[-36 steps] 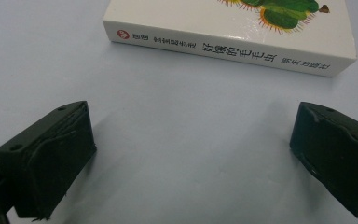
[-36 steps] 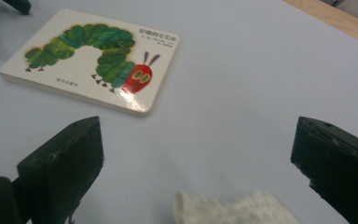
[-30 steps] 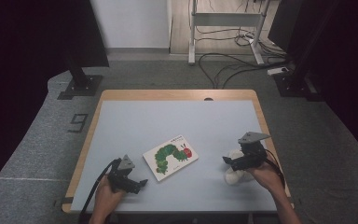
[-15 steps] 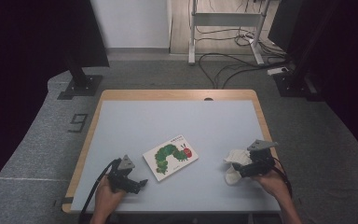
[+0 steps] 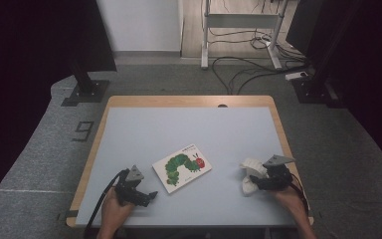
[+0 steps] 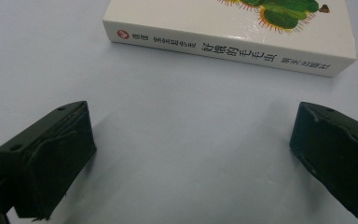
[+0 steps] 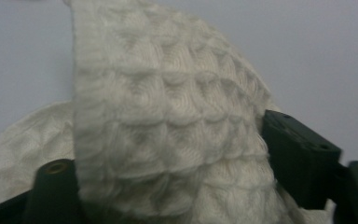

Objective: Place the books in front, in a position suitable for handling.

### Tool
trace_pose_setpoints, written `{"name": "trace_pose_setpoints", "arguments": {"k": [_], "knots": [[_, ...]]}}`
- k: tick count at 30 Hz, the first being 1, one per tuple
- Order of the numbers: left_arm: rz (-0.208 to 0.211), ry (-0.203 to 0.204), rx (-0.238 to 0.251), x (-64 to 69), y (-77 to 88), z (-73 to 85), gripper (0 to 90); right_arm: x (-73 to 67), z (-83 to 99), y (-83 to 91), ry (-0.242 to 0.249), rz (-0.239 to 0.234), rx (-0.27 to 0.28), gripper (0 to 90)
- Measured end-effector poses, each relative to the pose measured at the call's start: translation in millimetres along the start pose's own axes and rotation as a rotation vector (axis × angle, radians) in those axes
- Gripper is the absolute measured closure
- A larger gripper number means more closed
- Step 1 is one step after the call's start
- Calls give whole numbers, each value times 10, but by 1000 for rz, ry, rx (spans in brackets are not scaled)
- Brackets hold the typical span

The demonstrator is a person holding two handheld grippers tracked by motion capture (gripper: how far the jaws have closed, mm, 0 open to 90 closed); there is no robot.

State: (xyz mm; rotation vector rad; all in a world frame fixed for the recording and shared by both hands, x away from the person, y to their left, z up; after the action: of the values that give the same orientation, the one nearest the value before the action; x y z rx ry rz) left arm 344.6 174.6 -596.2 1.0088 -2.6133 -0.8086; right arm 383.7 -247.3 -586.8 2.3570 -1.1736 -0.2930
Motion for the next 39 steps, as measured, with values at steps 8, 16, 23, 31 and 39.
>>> {"name": "trace_pose_setpoints", "arguments": {"k": [8,16,23,31,39], "knots": [[0,0,0,0,0,0,0,33,-22,53,11,21,-27,564],[1,0,0,0,0,0,0,31,-149,123,-18,-9,-4,567],[1,0,0,0,0,0,0,49,-322,214,-40,-29,35,563],[0,0,0,0,0,0,0,8,-517,256,-24,-57,62,562],[1,-1,0,-1,1,1,0,-84,-650,198,-2,-84,73,559]]}}
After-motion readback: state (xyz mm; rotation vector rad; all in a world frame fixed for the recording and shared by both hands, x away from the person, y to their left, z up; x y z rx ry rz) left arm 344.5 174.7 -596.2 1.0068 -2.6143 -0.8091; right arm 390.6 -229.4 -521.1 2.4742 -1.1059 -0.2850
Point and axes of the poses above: each handheld gripper's, and its own axes: y roughly backward along the jaws, z roughly out of its underside, x roughly to its right, the point moved 9 cm from there along -y, roughly forward along the jaws, and after that the axes turned 14 degrees about x, right-handed, at the moved point
